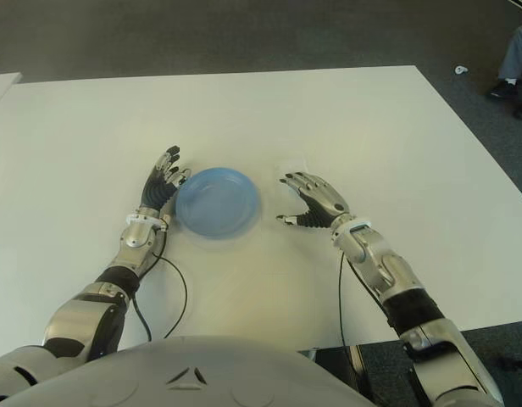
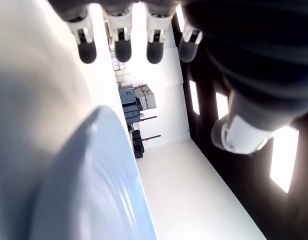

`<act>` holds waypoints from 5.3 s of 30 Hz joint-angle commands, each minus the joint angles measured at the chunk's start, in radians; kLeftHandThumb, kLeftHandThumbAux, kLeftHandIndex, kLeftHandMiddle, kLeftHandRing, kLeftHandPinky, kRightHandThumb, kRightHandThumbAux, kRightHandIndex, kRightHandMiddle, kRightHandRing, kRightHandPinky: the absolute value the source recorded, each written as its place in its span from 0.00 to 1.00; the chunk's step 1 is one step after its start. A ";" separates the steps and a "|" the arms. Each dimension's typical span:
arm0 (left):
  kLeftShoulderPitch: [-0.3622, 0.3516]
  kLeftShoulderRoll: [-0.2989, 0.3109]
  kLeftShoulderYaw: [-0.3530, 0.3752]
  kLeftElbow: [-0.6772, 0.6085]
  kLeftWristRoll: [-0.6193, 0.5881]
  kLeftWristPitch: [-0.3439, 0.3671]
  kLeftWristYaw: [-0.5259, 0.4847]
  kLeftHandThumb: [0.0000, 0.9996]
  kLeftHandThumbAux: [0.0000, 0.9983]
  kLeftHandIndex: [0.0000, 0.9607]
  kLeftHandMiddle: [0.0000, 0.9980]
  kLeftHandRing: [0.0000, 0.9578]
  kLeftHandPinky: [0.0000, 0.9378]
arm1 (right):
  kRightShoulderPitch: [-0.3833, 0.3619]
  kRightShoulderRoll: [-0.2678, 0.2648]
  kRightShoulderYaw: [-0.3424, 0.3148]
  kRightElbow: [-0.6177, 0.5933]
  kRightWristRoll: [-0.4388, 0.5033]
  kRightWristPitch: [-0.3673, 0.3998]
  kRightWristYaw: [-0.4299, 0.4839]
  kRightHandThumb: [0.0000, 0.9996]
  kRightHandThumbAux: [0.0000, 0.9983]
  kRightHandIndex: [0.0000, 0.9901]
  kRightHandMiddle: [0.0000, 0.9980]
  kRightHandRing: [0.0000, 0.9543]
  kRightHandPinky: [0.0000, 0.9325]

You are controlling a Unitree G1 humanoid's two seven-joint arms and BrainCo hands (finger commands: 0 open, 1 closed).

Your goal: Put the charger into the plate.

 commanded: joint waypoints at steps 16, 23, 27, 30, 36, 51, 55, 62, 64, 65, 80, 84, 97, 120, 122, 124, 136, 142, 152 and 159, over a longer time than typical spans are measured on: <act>0.106 0.002 0.010 0.070 0.010 0.032 -0.025 0.00 0.62 0.02 0.06 0.03 0.03 | 0.227 -0.081 -0.099 -0.305 0.008 0.043 0.198 0.08 0.36 0.00 0.00 0.04 0.00; 0.102 0.003 0.013 0.070 0.008 0.036 -0.029 0.00 0.63 0.03 0.05 0.03 0.03 | 0.255 -0.077 -0.121 -0.353 0.002 0.048 0.229 0.07 0.36 0.00 0.00 0.04 0.00; 0.103 0.004 0.014 0.070 0.006 0.037 -0.033 0.00 0.64 0.03 0.06 0.03 0.03 | 0.266 -0.073 -0.130 -0.375 0.002 0.052 0.244 0.07 0.36 0.00 0.00 0.03 0.00; 0.101 0.003 0.016 0.071 0.005 0.041 -0.038 0.00 0.64 0.03 0.05 0.03 0.01 | 0.272 -0.071 -0.135 -0.387 0.001 0.054 0.252 0.07 0.36 0.00 0.00 0.03 0.00; 0.099 0.003 0.016 0.074 0.008 0.042 -0.036 0.00 0.63 0.03 0.05 0.02 0.00 | 0.276 -0.069 -0.141 -0.400 -0.004 0.057 0.259 0.07 0.35 0.00 0.00 0.04 0.00; 0.104 0.012 0.008 0.074 0.024 0.023 -0.024 0.00 0.63 0.02 0.06 0.03 0.02 | 0.237 -0.039 -0.165 -0.413 -0.042 0.043 0.203 0.09 0.35 0.00 0.00 0.01 0.00; 0.104 0.017 0.004 0.083 0.034 0.027 -0.008 0.00 0.63 0.02 0.06 0.03 0.03 | 0.199 -0.028 -0.186 -0.401 -0.081 0.017 0.116 0.12 0.34 0.00 0.00 0.00 0.00; 0.107 0.015 0.006 0.085 0.034 0.028 -0.008 0.00 0.62 0.01 0.05 0.02 0.01 | 0.136 -0.016 -0.199 -0.371 -0.113 -0.015 0.019 0.21 0.32 0.00 0.00 0.00 0.00; 0.107 0.012 0.007 0.087 0.031 0.026 -0.010 0.00 0.62 0.02 0.05 0.02 0.01 | 0.117 -0.014 -0.199 -0.365 -0.113 -0.019 0.013 0.22 0.31 0.00 0.00 0.00 0.00; 0.107 0.010 0.010 0.088 0.027 0.026 -0.012 0.00 0.62 0.02 0.04 0.02 0.01 | 0.101 -0.012 -0.198 -0.362 -0.113 -0.018 0.015 0.23 0.31 0.00 0.00 0.00 0.00; 0.107 0.008 0.005 0.097 0.037 0.010 0.003 0.00 0.64 0.02 0.05 0.02 0.01 | 0.041 -0.007 -0.192 -0.347 -0.128 -0.011 0.027 0.29 0.24 0.00 0.00 0.00 0.00; 0.106 0.008 0.004 0.100 0.036 0.012 -0.001 0.00 0.63 0.02 0.05 0.02 0.01 | 0.032 -0.007 -0.189 -0.348 -0.134 -0.003 0.044 0.31 0.23 0.00 0.00 0.00 0.00; 0.099 0.003 0.012 0.109 0.023 0.036 -0.009 0.00 0.62 0.01 0.03 0.00 0.00 | 0.000 -0.015 -0.171 -0.323 -0.155 0.008 0.116 0.34 0.17 0.00 0.00 0.00 0.00; 0.101 0.007 0.017 0.104 0.014 0.028 -0.025 0.00 0.61 0.02 0.05 0.02 0.02 | -0.012 -0.080 -0.155 -0.236 -0.125 -0.052 0.176 0.34 0.10 0.00 0.00 0.00 0.00; 0.101 0.007 0.017 0.104 0.015 0.028 -0.025 0.00 0.61 0.02 0.05 0.02 0.01 | -0.013 -0.086 -0.153 -0.224 -0.127 -0.061 0.171 0.34 0.10 0.00 0.00 0.00 0.00; 0.102 0.007 0.016 0.104 0.015 0.028 -0.027 0.00 0.60 0.02 0.05 0.02 0.01 | -0.015 -0.091 -0.151 -0.221 -0.132 -0.066 0.170 0.34 0.09 0.00 0.00 0.00 0.00; 0.100 0.013 0.019 0.106 0.011 0.028 -0.036 0.00 0.59 0.02 0.05 0.01 0.00 | -0.028 -0.110 -0.137 -0.143 -0.155 -0.099 0.137 0.34 0.08 0.00 0.00 0.00 0.00; 0.102 0.014 0.020 0.105 0.007 0.023 -0.040 0.00 0.59 0.02 0.05 0.02 0.01 | -0.042 -0.113 -0.123 -0.081 -0.172 -0.104 0.109 0.32 0.10 0.00 0.00 0.00 0.00; 0.105 0.016 0.019 0.101 0.012 0.008 -0.029 0.00 0.60 0.03 0.07 0.04 0.05 | -0.076 -0.113 -0.087 0.026 -0.211 -0.122 0.022 0.30 0.13 0.00 0.00 0.00 0.00; 0.107 0.018 0.019 0.102 0.011 0.003 -0.031 0.00 0.61 0.04 0.08 0.05 0.05 | -0.097 -0.108 -0.063 0.083 -0.220 -0.124 -0.024 0.30 0.14 0.00 0.00 0.00 0.00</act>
